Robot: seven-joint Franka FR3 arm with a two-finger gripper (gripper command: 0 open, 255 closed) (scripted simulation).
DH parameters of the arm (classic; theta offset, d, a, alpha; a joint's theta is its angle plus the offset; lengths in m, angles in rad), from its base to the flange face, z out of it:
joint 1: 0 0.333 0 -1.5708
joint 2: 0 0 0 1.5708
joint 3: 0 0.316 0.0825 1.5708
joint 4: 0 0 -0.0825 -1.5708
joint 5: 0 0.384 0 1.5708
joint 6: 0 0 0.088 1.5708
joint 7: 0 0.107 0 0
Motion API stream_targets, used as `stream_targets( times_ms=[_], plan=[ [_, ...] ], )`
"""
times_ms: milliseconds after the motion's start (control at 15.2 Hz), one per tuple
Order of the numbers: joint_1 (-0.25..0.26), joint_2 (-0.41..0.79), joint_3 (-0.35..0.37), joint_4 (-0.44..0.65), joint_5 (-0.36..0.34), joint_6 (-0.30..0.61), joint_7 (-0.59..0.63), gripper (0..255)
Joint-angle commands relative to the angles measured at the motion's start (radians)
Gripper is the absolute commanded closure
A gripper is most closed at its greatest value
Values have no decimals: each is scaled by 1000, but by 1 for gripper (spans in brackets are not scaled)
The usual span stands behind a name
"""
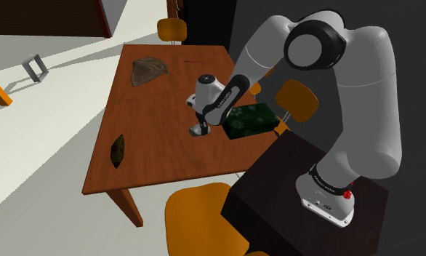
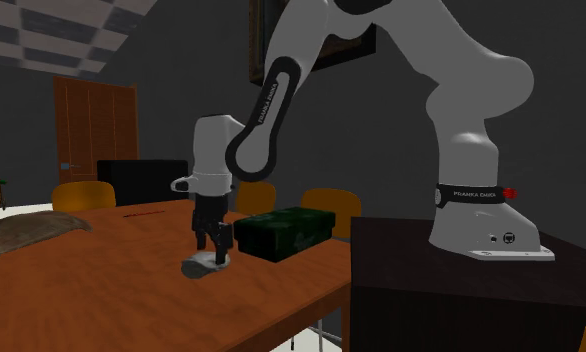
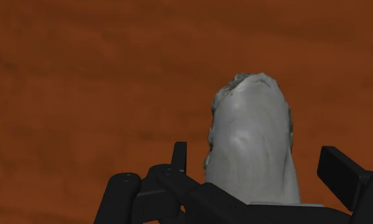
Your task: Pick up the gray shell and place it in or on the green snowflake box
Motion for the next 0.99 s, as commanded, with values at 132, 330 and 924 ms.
stream_targets(
  times_ms=[132, 330, 924],
  plan=[
    [0, 39, -3, 20, -2, 20, 1, 0],
    [0, 39, -3, 20, -2, 20, 1, 0],
    [0, 39, -3, 20, -2, 20, 1, 255]
  ],
)
